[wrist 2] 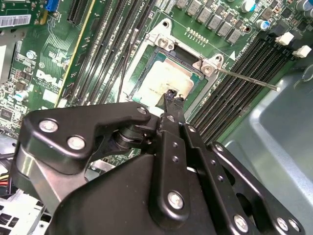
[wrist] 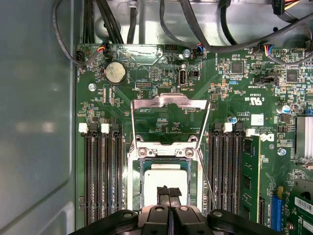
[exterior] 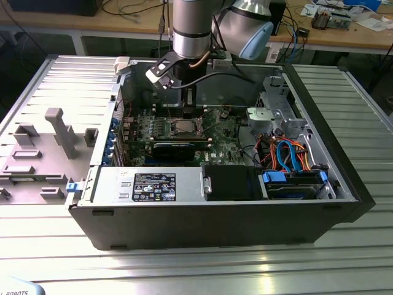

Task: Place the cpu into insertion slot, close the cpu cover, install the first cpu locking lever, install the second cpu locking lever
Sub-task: 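Close the cpu cover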

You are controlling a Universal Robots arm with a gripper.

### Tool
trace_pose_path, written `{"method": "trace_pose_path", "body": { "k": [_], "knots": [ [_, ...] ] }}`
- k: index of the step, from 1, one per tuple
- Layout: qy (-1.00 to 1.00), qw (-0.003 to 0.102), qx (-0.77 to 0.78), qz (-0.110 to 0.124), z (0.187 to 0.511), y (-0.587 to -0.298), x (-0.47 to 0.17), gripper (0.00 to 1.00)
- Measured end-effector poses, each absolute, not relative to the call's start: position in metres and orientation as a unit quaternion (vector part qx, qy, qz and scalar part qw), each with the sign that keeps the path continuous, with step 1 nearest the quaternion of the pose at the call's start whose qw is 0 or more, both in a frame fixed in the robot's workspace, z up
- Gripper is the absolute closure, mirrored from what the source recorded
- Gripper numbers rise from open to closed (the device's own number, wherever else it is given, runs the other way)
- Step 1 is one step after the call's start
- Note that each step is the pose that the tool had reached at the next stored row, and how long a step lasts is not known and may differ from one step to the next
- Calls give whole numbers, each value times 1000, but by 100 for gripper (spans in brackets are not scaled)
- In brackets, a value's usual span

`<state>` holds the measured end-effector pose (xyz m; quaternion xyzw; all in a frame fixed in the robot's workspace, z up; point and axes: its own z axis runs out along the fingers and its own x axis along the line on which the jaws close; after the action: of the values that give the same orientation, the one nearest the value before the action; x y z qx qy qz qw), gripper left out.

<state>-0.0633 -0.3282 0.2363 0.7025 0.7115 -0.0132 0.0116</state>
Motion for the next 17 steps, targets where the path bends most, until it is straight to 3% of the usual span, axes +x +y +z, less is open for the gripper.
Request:
{"method": "trace_pose_path", "body": {
  "k": [17],
  "knots": [
    [712,12,702,-13,240,-328,-62,89]
  ]
}}
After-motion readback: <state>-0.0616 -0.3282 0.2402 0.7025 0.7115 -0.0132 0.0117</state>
